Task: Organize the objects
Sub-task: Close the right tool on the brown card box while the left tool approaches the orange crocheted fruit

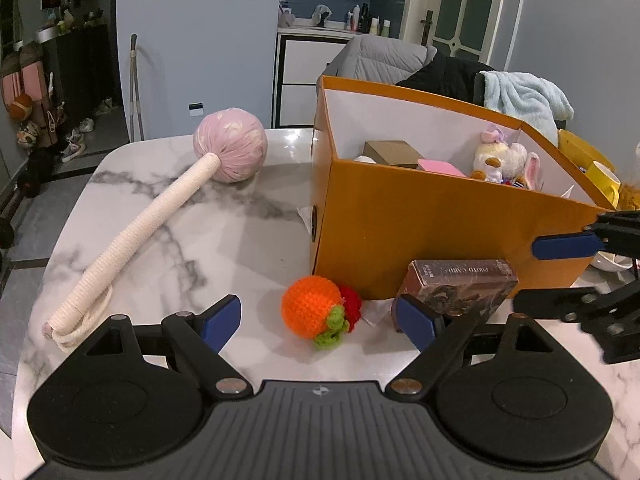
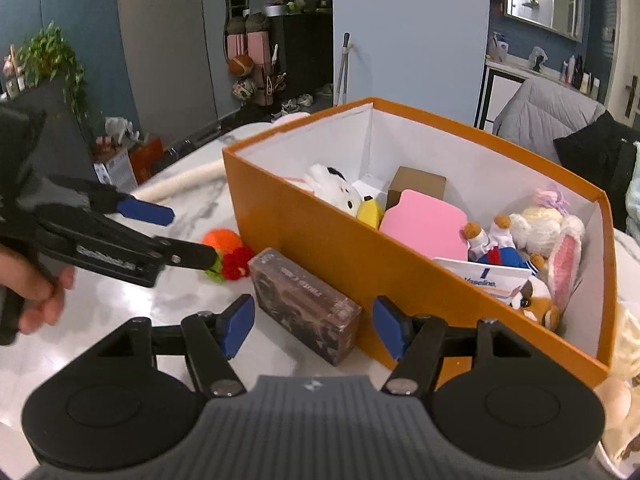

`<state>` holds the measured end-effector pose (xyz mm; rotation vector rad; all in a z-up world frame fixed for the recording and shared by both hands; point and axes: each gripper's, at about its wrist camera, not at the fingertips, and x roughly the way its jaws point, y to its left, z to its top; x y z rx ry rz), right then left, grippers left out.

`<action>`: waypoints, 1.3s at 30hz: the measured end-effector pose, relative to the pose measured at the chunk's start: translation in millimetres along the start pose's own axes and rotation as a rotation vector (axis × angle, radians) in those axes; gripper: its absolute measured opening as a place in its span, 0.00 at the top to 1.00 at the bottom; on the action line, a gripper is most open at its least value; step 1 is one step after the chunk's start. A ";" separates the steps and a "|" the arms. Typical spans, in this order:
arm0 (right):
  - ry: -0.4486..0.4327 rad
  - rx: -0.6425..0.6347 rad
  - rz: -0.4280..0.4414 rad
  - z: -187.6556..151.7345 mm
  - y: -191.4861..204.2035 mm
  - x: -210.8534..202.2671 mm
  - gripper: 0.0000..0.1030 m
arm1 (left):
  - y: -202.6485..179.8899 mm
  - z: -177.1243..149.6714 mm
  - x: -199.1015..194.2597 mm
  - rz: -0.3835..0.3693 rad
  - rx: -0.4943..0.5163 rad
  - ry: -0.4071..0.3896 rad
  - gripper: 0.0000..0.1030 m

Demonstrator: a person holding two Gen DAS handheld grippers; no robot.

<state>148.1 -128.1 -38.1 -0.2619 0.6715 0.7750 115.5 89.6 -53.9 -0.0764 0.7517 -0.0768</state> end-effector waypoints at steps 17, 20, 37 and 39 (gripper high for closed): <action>0.269 -0.037 0.289 -16.8 8.8 34.0 0.36 | -1.9 -1.7 3.8 -0.006 -0.001 0.012 0.02; 0.214 -0.075 0.302 -12.3 12.8 21.7 0.40 | -1.9 -1.4 3.5 -0.004 0.000 0.008 0.02; -0.072 -0.245 0.013 -2.8 14.6 26.2 0.59 | 1.7 -2.4 4.5 -0.003 -0.002 0.011 0.02; -0.079 -0.297 0.000 -7.7 17.5 28.0 0.58 | 1.8 -2.5 5.0 -0.002 -0.004 0.014 0.02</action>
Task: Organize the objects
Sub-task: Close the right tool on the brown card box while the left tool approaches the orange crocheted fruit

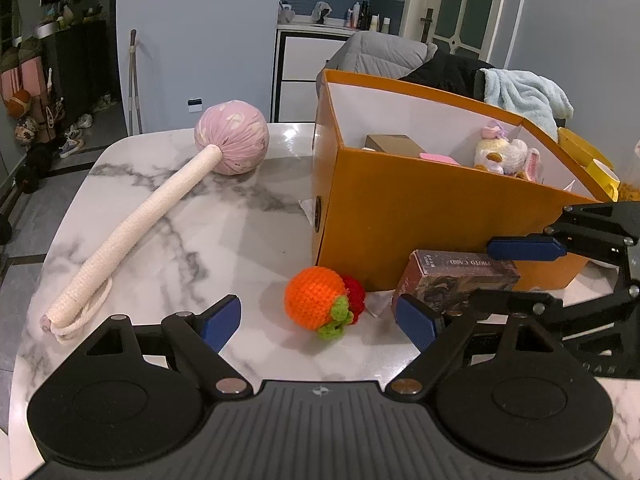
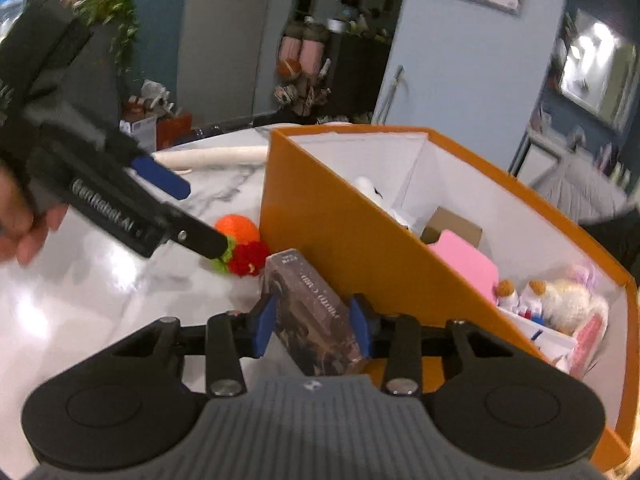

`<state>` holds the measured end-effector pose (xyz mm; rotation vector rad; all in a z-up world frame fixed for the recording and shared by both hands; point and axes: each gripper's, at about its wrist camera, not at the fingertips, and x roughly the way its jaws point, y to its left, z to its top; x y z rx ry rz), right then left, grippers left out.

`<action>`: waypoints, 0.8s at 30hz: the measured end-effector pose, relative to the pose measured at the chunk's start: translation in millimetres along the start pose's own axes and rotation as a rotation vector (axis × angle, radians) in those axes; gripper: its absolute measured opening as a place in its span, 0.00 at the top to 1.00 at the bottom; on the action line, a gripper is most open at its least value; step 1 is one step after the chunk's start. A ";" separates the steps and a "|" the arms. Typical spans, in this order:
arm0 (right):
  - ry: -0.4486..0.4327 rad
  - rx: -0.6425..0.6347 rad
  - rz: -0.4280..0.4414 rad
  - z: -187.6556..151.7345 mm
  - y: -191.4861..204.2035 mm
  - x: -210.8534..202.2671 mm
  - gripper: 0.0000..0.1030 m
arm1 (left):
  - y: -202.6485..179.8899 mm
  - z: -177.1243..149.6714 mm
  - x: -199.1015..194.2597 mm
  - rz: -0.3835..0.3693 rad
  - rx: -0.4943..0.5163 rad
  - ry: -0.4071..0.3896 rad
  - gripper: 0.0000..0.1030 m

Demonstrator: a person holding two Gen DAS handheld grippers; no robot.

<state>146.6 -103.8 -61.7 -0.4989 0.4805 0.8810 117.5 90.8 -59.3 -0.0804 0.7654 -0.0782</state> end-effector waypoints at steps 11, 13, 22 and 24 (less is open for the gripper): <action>0.209 0.082 0.231 25.9 -17.6 -25.6 0.57 | 2.1 -0.1 0.0 0.004 0.000 -0.002 0.02; 0.165 0.079 0.162 23.9 -19.3 -28.1 0.52 | 2.7 -0.1 -0.2 0.006 0.002 -0.001 0.02; 0.072 -0.155 -0.055 9.1 5.4 0.2 0.57 | 1.2 -1.9 1.6 0.004 0.012 0.006 0.02; 0.082 -0.244 -0.097 2.2 17.0 5.6 0.57 | 1.0 -2.1 2.6 0.004 0.015 0.008 0.02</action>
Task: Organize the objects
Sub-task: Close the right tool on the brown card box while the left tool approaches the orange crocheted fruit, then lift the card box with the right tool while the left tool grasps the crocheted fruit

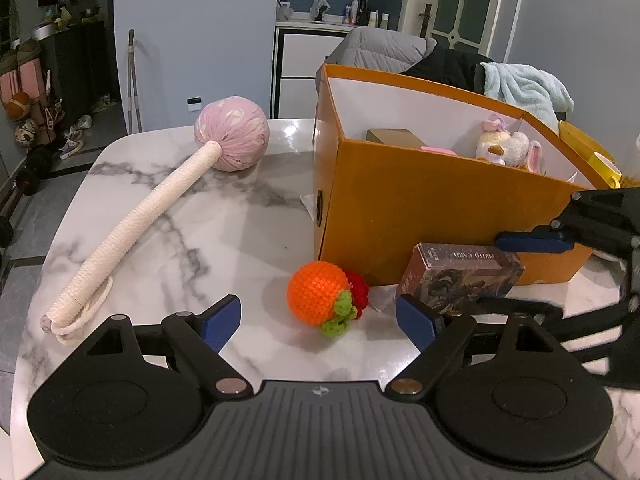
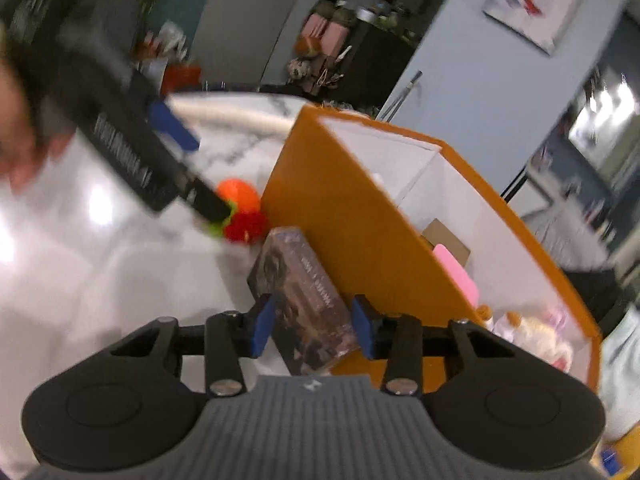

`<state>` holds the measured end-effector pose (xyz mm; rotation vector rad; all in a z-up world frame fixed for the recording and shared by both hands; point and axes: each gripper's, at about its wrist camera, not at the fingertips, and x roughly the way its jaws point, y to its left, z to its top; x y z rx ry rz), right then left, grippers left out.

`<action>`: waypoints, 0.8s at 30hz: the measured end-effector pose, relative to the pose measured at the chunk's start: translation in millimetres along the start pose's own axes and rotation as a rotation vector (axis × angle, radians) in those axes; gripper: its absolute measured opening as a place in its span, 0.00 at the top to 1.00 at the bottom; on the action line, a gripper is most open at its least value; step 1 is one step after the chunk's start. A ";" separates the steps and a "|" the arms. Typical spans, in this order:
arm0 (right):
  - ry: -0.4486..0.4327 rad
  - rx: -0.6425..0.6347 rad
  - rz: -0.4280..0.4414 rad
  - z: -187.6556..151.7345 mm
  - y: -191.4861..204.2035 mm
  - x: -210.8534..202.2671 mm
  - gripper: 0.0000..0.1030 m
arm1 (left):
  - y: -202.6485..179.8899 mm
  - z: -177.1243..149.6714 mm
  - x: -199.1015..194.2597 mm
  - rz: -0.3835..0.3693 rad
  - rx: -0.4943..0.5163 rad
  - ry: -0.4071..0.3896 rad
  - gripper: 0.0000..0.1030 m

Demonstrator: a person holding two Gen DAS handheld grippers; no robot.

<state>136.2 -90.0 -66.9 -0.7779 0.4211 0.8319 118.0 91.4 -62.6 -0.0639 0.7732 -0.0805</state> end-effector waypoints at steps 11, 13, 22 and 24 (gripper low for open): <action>0.117 -0.263 0.073 11.2 19.9 -11.0 0.52 | 2.6 1.1 -2.4 -0.001 -0.013 -0.011 0.02; 0.138 -0.167 0.228 21.4 4.2 -27.1 0.84 | 4.5 1.6 -2.7 -0.001 -0.019 -0.014 0.02; 0.046 -0.227 -0.047 13.1 16.2 -10.0 0.53 | 6.4 1.0 -4.2 0.005 -0.019 -0.012 0.02; 0.056 -0.241 -0.101 12.7 23.9 3.2 0.54 | 6.5 0.8 -4.3 0.006 -0.021 -0.011 0.02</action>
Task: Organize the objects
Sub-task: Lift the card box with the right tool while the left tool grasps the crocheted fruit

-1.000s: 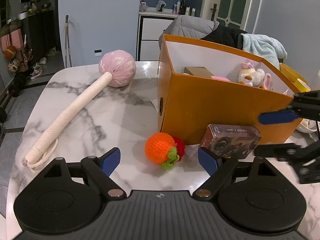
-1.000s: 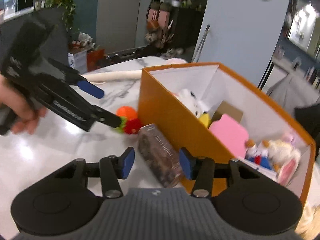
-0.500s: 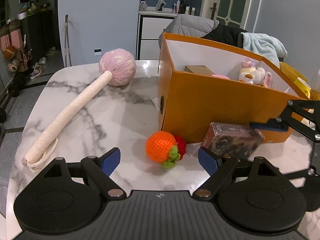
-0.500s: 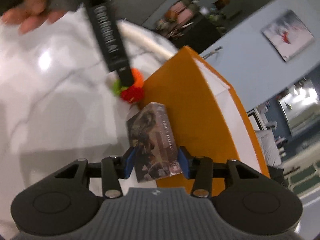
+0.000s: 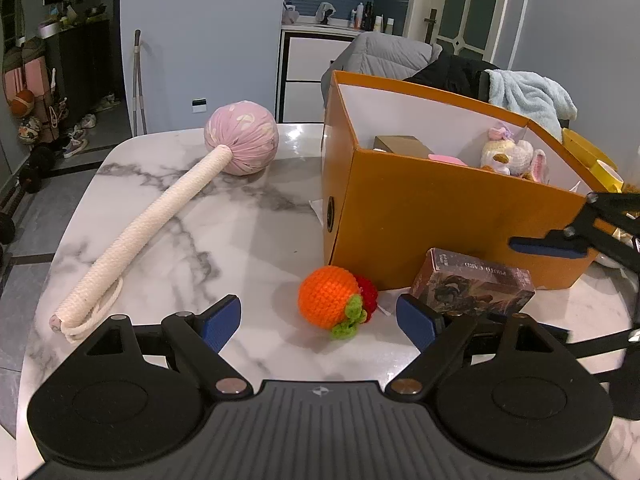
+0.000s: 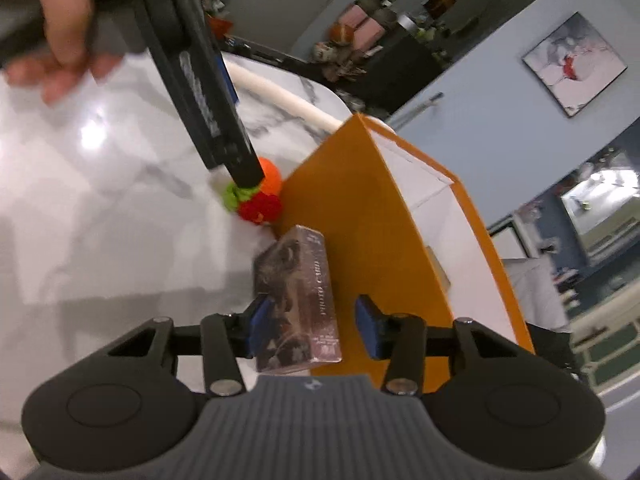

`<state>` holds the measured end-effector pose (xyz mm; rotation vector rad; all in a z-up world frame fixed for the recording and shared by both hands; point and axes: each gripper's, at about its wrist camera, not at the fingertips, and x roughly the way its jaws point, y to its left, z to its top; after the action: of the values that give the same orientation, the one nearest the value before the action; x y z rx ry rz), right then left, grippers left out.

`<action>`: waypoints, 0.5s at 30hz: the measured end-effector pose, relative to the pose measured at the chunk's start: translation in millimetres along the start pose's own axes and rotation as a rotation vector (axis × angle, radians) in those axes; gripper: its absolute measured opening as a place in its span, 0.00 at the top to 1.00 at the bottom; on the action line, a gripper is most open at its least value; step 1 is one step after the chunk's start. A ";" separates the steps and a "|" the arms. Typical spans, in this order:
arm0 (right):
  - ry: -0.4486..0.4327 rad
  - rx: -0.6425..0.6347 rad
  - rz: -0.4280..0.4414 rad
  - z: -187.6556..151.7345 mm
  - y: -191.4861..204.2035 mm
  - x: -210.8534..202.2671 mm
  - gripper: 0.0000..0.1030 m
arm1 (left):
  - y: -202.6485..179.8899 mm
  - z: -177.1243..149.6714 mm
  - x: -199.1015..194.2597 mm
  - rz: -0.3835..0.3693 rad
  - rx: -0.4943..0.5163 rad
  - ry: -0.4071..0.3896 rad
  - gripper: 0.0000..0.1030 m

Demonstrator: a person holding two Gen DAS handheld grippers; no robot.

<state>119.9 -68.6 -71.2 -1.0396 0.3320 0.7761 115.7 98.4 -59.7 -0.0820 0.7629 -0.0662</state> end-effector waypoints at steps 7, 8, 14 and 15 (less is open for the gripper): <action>0.050 0.070 0.017 -7.6 -2.6 20.2 0.57 | 1.2 -1.0 -0.1 -0.008 0.005 0.003 0.02; 0.053 0.112 0.043 -6.1 -10.2 18.8 0.61 | 1.6 -1.2 -0.2 -0.006 0.006 0.004 0.02; 0.162 0.357 0.282 -3.2 -48.1 3.7 0.73 | 1.8 -0.2 2.9 0.005 0.014 0.002 0.02; 0.202 0.404 0.317 -4.9 -54.1 1.3 0.74 | 0.8 -0.2 3.8 0.008 0.020 0.002 0.02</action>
<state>159.9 -87.3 -39.4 -0.6898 0.8075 0.8433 118.3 98.8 -62.5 -0.0598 0.7641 -0.0664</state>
